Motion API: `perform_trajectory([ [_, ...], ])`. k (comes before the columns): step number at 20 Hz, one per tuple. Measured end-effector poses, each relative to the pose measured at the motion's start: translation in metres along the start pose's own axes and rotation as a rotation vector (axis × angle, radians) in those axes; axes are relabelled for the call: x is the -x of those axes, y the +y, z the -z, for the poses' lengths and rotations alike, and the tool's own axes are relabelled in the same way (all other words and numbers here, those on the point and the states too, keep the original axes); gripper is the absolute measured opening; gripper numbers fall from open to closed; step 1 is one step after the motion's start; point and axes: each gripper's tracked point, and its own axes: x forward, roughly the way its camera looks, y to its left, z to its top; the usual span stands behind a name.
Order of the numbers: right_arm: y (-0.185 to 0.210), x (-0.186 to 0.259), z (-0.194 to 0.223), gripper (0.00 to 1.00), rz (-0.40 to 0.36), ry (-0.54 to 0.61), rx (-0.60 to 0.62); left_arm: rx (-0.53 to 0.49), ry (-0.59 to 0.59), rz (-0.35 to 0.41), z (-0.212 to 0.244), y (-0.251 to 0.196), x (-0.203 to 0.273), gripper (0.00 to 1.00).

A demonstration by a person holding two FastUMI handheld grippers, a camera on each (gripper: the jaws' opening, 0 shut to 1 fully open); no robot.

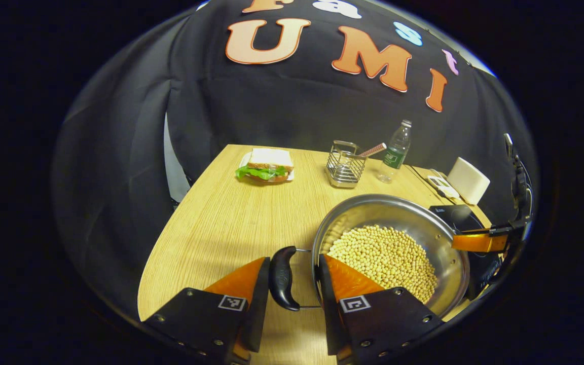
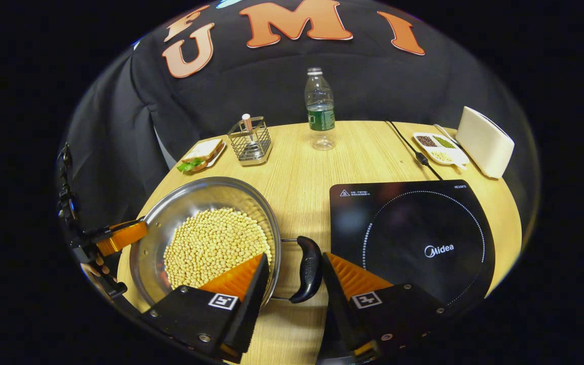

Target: First push the handle of the pot to place it horizontally, then grasp the pot with both hands and set it on the induction cooktop.

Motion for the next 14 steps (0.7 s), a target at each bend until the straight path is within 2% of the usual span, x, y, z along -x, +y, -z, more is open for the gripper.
perform_trajectory([
  [1, 0.001, -0.001, 0.0, 0.62, -0.011, 0.004, -0.018, 0.0, -0.011, 0.007, -0.002, 0.001, 0.0, 0.54],
  [2, 0.001, 0.0, -0.001, 0.61, -0.02, 0.005, -0.026, 0.02, -0.017, 0.013, -0.004, 0.001, -0.001, 0.54],
  [4, 0.0, -0.002, -0.004, 0.58, -0.032, -0.019, -0.016, 0.05, -0.035, 0.014, -0.005, 0.0, 0.001, 0.5],
  [6, 0.001, -0.006, -0.009, 0.48, -0.047, -0.048, -0.008, 0.068, -0.048, -0.009, -0.004, 0.0, 0.0, 0.46],
  [9, 0.001, -0.008, -0.011, 0.45, -0.066, -0.054, -0.05, 0.091, -0.056, -0.058, -0.008, -0.001, 0.008, 0.39],
  [12, -0.004, 0.0, -0.014, 0.44, -0.067, -0.061, -0.053, 0.106, -0.044, -0.072, -0.002, -0.008, 0.012, 0.37],
  [13, -0.006, 0.004, -0.019, 0.39, -0.07, -0.076, -0.067, 0.121, -0.043, -0.07, 0.0, -0.009, 0.016, 0.37],
  [14, -0.007, 0.009, -0.023, 0.44, -0.074, -0.09, -0.072, 0.131, -0.043, -0.068, -0.001, -0.012, 0.021, 0.37],
])
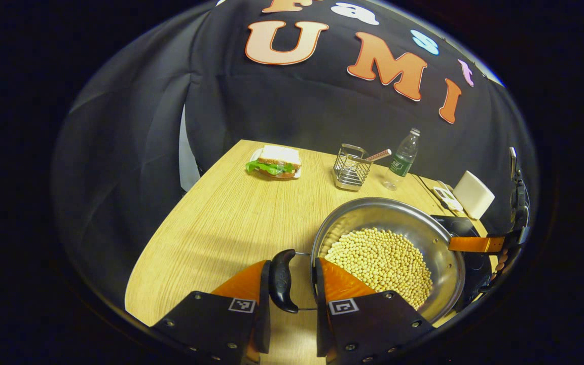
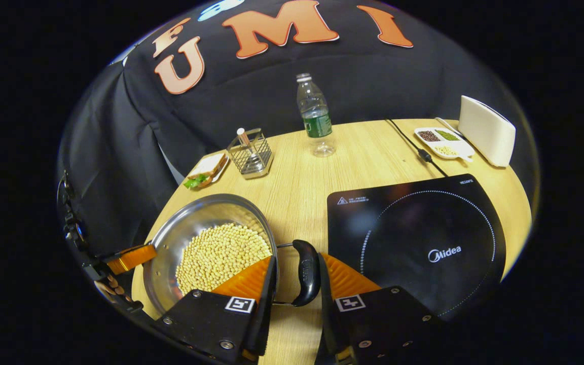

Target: First push the handle of the pot to place it horizontally, then grasp the pot with both hands and set it on the induction cooktop.

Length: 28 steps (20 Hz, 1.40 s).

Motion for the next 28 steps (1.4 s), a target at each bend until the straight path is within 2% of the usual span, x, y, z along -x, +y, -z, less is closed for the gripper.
perform_trajectory([
  [11, -0.057, 0.06, -0.038, 0.44, 0.023, -0.088, -0.037, -0.027, -0.041, 0.033, -0.032, -0.082, 0.021, 0.36],
  [19, -0.127, 0.101, -0.054, 0.43, 0.069, -0.126, -0.102, -0.073, -0.05, 0.085, -0.043, -0.168, 0.026, 0.36],
  [20, -0.137, 0.104, -0.056, 0.39, 0.077, -0.127, -0.113, -0.084, -0.044, 0.09, -0.042, -0.179, 0.026, 0.36],
  [21, -0.148, 0.108, -0.057, 0.43, 0.084, -0.128, -0.122, -0.101, -0.043, 0.095, -0.042, -0.19, 0.024, 0.36],
  [28, -0.216, 0.125, -0.06, 0.43, 0.127, -0.138, -0.17, -0.15, -0.013, 0.129, -0.03, -0.265, 0.005, 0.38],
])
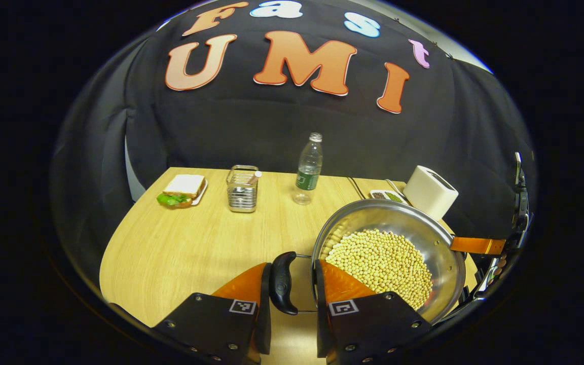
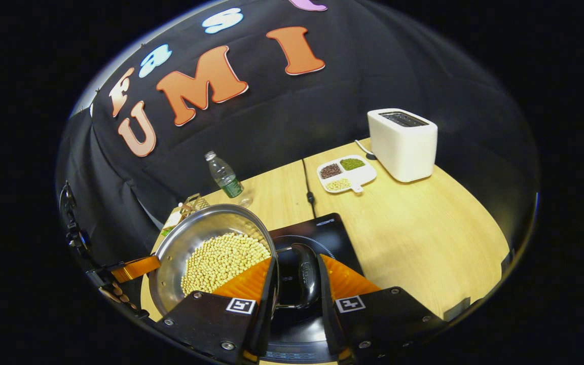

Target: First push the handle of the pot to place it horizontally, then grasp the pot with both hands and set it on the induction cooktop.

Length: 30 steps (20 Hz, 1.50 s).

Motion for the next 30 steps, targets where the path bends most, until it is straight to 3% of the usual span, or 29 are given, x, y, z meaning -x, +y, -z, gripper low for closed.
perform_trajectory([
  [10, -0.069, -0.002, -0.006, 0.43, 0.037, 0.004, -0.011, -0.038, 0.042, 0.018, 0.018, -0.063, -0.029, 0.37],
  [15, -0.08, -0.005, -0.001, 0.43, 0.039, 0.01, -0.013, -0.043, 0.057, 0.015, 0.025, -0.072, -0.03, 0.37],
  [17, -0.08, -0.006, 0.002, 0.39, 0.031, 0.017, -0.014, -0.042, 0.059, 0.012, 0.026, -0.073, -0.03, 0.36],
  [20, -0.081, -0.008, 0.012, 0.44, 0.021, 0.046, -0.023, -0.007, 0.088, 0.011, 0.033, -0.071, -0.032, 0.37],
  [25, -0.072, -0.005, 0.002, 0.53, 0.025, 0.029, -0.025, 0.013, 0.008, -0.011, 0.015, -0.064, -0.017, 0.55],
  [26, -0.074, -0.001, -0.006, 0.54, 0.039, 0.001, -0.008, 0.012, -0.016, -0.018, 0.008, -0.062, -0.008, 0.49],
  [27, -0.077, 0.01, -0.015, 0.63, 0.06, -0.035, 0.016, 0.018, -0.038, -0.029, -0.003, -0.058, 0.003, 0.53],
  [28, -0.077, 0.021, -0.029, 0.69, 0.074, -0.079, 0.038, 0.028, -0.071, -0.032, -0.015, -0.058, 0.015, 0.47],
  [29, -0.076, 0.035, -0.043, 0.81, 0.086, -0.125, 0.054, 0.027, -0.109, -0.047, -0.029, -0.053, 0.028, 0.58],
  [30, -0.073, 0.05, -0.057, 0.87, 0.087, -0.167, 0.071, 0.009, -0.156, -0.077, -0.043, -0.045, 0.042, 0.7],
])
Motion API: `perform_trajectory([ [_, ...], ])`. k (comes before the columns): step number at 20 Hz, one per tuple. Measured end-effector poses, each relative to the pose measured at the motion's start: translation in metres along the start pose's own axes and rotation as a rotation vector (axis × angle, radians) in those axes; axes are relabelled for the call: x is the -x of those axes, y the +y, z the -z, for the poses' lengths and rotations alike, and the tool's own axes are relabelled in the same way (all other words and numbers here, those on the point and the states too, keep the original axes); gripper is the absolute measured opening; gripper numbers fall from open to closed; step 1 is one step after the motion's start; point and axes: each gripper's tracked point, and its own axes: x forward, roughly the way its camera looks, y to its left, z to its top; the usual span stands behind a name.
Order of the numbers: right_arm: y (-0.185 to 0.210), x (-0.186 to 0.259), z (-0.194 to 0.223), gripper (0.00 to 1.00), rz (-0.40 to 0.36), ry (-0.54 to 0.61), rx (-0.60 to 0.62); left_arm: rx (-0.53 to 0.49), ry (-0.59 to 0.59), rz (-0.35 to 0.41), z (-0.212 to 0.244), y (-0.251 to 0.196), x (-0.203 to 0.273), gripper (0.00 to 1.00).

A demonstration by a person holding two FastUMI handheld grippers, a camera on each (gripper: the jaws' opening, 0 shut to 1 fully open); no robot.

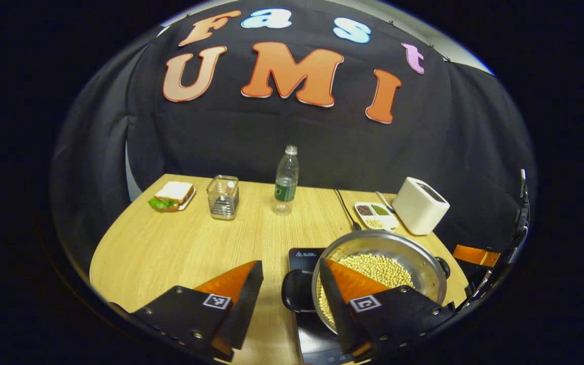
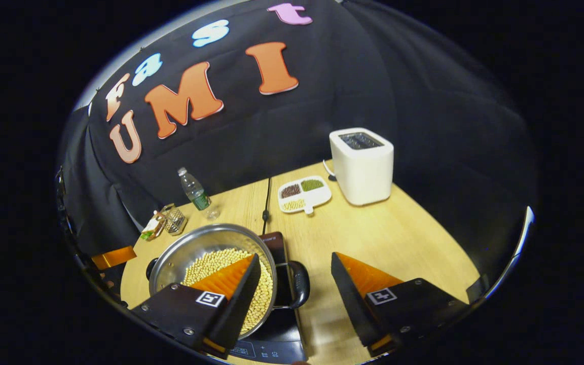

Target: First push the handle of the pot to place it horizontally, then grasp the pot with both hands and set it on the induction cooktop.

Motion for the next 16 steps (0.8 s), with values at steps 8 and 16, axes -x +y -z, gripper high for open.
perform_trajectory([
  [8, 0.022, 0.125, -0.109, 0.95, -0.055, -0.324, 0.127, -0.046, -0.365, -0.14, -0.122, 0.043, 0.101, 0.78],
  [16, 0.021, 0.202, -0.159, 1.0, -0.106, -0.455, 0.073, -0.051, -0.585, -0.139, -0.193, 0.054, 0.198, 0.75],
])
